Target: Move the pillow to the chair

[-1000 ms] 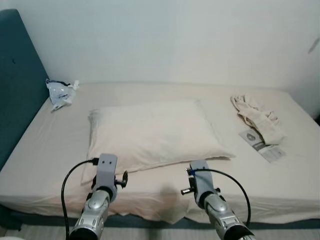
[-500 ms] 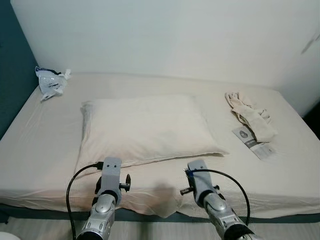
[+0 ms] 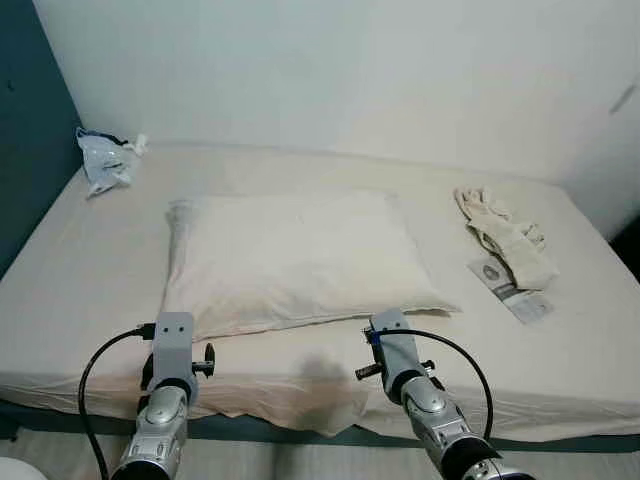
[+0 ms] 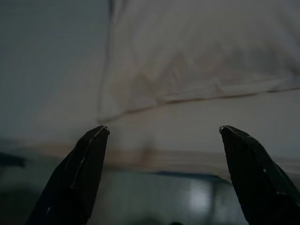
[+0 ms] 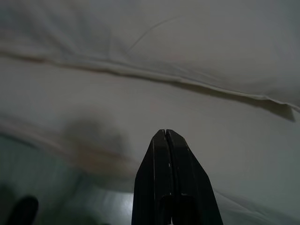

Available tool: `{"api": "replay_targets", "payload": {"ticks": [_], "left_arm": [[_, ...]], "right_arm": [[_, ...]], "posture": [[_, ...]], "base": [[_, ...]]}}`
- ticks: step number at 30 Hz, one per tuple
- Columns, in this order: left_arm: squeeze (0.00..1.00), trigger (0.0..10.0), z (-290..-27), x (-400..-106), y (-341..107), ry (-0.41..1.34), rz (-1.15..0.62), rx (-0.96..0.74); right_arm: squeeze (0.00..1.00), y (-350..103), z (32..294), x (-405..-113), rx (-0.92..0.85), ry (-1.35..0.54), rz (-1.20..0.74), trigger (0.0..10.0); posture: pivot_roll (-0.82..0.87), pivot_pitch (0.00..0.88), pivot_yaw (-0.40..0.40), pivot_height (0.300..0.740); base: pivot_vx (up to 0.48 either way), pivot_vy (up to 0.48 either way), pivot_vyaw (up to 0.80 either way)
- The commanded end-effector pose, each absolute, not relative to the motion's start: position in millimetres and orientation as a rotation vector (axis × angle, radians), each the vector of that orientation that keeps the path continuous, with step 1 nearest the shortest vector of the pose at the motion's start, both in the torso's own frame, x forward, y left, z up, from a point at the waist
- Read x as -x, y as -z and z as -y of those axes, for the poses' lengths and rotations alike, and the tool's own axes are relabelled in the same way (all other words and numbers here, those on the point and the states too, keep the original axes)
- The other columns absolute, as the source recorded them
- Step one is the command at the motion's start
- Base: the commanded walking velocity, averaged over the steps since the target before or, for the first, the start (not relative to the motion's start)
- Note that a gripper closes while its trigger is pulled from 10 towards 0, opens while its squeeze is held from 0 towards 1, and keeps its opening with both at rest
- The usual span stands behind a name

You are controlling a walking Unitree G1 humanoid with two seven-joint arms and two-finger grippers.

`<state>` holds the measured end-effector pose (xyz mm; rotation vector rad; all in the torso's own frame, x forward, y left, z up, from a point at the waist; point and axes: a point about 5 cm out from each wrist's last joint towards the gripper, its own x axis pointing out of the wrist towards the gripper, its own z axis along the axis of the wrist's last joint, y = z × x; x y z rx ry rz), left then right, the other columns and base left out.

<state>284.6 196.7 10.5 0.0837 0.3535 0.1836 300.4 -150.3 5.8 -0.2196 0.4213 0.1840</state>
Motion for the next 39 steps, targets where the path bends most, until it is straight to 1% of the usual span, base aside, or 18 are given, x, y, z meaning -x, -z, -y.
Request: {"api": "replay_targets", "payload": {"ticks": [1,2,5,9,11,13,16,21,22,24,25,26,27,29,30,32,36,39], "left_arm": [[0.0,10.0,-197.0,-287.0,-12.6,-0.128,-0.343,-0.131],[0.0,10.0,-194.9,-288.9,-14.4,-0.092,-0.332,-0.136],[0.0,10.0,-191.5,-291.4,-15.0,-0.065,-0.333,-0.127],[0.0,10.0,-187.5,-299.2,-17.7,-0.037,-0.351,-0.112],[0.0,10.0,-183.8,-298.5,-13.3,-0.043,-0.389,-0.11],[0.0,10.0,-180.0,-296.6,-8.5,-0.031,-0.432,-0.096],[0.0,10.0,-175.6,-294.8,-5.5,-0.004,-0.442,-0.089],[0.0,10.0,-175.2,-289.5,0.2,-0.031,-0.459,-0.06],[0.0,10.0,-176.2,-288.6,0.0,-0.04,-0.448,-0.052],[0.0,10.0,-179.3,-285.1,-0.2,-0.077,-0.41,-0.036],[0.0,10.0,-180.5,-283.3,0.4,-0.092,-0.404,-0.028],[0.0,10.0,-180.5,-283.3,0.4,-0.092,-0.404,-0.028],[0.0,10.0,-183.8,-281.0,-3.7,-0.121,-0.335,0.002],[0.0,10.0,-185.9,-280.1,-6.0,-0.131,-0.303,0.023],[0.0,10.0,-191.3,-276.9,-5.4,-0.172,-0.29,0.056],[0.0,10.0,-197.4,-272.8,-4.4,-0.22,-0.28,0.101],[0.0,10.0,-184.7,-278.2,-15.4,-0.187,-0.191,0.094],[0.0,10.0,-183.9,-280.5,-17.8,-0.164,-0.187,0.086]], "right_arm": [[0.0,1.0,156.8,-293.5,0.183,-0.125,-0.44,10.0],[0.0,1.0,161.3,-292.6,0.17,-0.096,-0.432,10.0],[0.0,0.4,168.9,-292.1,0.151,-0.065,-0.424,10.0],[0.0,-1.1,171.7,-293.3,0.086,-0.043,-0.424,10.0],[0.0,3.5,171.3,-289.8,0.098,-0.058,-0.454,10.0],[0.0,6.8,169.7,-287.6,0.092,-0.063,-0.478,10.0],[0.0,6.5,170.1,-288.1,0.059,-0.055,-0.48,10.0],[0.0,5.0,167.4,-289.3,0.084,-0.104,-0.476,10.0],[0.0,3.9,165.4,-289.9,0.1,-0.129,-0.468,10.0],[0.0,2.6,164.1,-290.1,0.135,-0.169,-0.456,10.0],[0.0,3.1,164.3,-289.3,0.141,-0.176,-0.456,10.0],[0.0,3.1,164.3,-289.3,0.141,-0.176,-0.456,10.0],[0.0,5.2,162.2,-287.0,0.139,-0.187,-0.461,10.0],[0.0,6.4,160.3,-286.0,0.136,-0.191,-0.464,10.0],[0.0,10.0,156.7,-282.7,0.148,-0.204,-0.478,10.0],[0.0,12.9,150.9,-279.1,0.162,-0.225,-0.48,10.0],[0.0,13.8,159.5,-276.7,0.134,-0.198,-0.479,10.0],[0.0,14.3,164.1,-274.7,0.134,-0.181,-0.473,10.0]], "posture": [[0.05,0.053,0.0,0.74],[0.03,0.038,0.031,0.74],[0.02,0.049,0.039,0.74],[-0.02,0.04,0.026,0.74],[-0.02,0.016,0.024,0.74],[-0.03,0.017,0.024,0.74],[-0.03,0.009,0.018,0.74],[-0.04,0.021,-0.027,0.74],[-0.05,0.04,-0.038,0.74],[-0.05,0.041,-0.055,0.74],[-0.03,0.036,-0.079,0.74],[-0.03,0.036,-0.079,0.74],[-0.02,0.039,-0.095,0.74],[-0.02,0.039,-0.095,0.74],[-0.04,0.04,-0.077,0.74],[-0.04,0.041,-0.073,0.74],[-0.02,0.041,-0.082,0.74],[-0.02,0.026,-0.075,0.74]], "base": [[0.0,0.0,0.0],[0.0,0.0,0.0],[0.0,0.0,0.0],[0.0,0.0,0.0],[0.0,0.0,0.0],[0.0,0.0,0.0],[0.0,0.0,0.0],[0.0,0.0,0.0],[0.0,0.0,0.0],[0.0,0.0,0.0],[0.0,0.0,0.0],[0.0,0.0,0.0],[0.0,0.0,0.0],[0.0,0.0,0.0],[0.0,0.0,0.0],[0.0,0.0,0.0],[0.0,0.0,0.0],[0.0,0.0,0.0]]}}
